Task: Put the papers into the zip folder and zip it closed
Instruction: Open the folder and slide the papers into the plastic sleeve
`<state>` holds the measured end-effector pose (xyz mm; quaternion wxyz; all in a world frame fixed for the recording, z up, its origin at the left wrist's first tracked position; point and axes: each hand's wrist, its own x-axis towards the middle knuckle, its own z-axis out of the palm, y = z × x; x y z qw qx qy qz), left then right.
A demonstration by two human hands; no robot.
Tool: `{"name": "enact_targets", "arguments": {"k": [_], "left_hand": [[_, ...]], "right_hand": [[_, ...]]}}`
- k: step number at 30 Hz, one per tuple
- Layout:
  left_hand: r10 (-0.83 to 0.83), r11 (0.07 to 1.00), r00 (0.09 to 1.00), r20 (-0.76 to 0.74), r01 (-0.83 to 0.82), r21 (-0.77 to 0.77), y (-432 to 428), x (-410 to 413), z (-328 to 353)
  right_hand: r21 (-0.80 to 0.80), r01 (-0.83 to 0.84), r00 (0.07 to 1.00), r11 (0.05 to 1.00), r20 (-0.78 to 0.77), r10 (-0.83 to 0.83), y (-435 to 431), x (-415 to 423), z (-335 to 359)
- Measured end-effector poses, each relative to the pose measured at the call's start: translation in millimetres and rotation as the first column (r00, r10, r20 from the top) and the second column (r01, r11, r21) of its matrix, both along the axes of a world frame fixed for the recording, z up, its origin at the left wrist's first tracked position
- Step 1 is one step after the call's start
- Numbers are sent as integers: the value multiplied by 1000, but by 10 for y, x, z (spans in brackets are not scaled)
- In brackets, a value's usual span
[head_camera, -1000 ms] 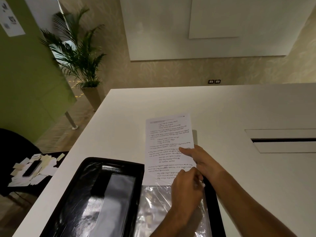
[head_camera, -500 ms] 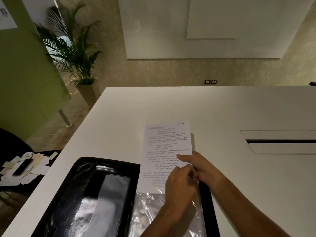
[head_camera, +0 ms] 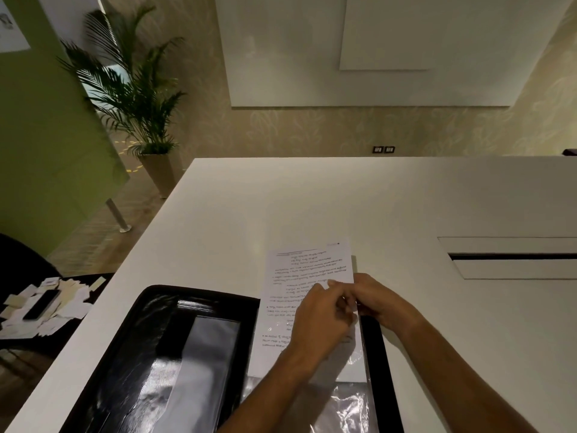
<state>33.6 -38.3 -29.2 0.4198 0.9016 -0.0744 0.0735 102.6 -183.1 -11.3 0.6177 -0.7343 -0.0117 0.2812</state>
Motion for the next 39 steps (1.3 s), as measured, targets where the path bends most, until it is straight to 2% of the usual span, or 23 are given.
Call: {"name": "enact_targets", "arguments": {"k": [3, 5, 12, 16, 19, 24, 29, 32, 39], "left_hand": [[5, 1000, 999, 45, -5, 13, -4, 15, 5], [17, 999, 996, 88, -20, 35, -3, 19, 1], [-12, 997, 982, 186, -3, 78, -1, 16, 26], [-51, 992, 975, 215, 25, 121, -32, -3, 1], [-80, 990, 977, 198, 56, 126, -31, 2, -25], [-95, 988, 974, 203, 68, 135, -28, -2, -56], [-93, 991, 966, 242, 66, 117, -31, -25, -64], [-84, 994, 966, 246, 62, 94, -34, -36, -58], [-87, 995, 962, 258, 69, 78, -28, 27, -67]], "right_hand": [[44, 14, 995, 999, 101, -18, 18, -36, -37], [20, 19, 991, 1000, 135, -21, 15, -64, -35], [-134, -37, 999, 990, -13, 35, -73, -24, 60], [-188, -63, 998, 980, -11, 62, -70, -14, 116], [-79, 54, 997, 995, 63, -49, -45, 25, 31], [5, 205, 952, 979, 233, -201, 41, 70, -134], [-36, 269, 946, 963, 196, -257, 19, 207, -97], [-164, 203, 968, 965, 182, -173, 4, 309, -49], [-380, -129, 987, 916, 39, 155, -133, 253, 230]]}}
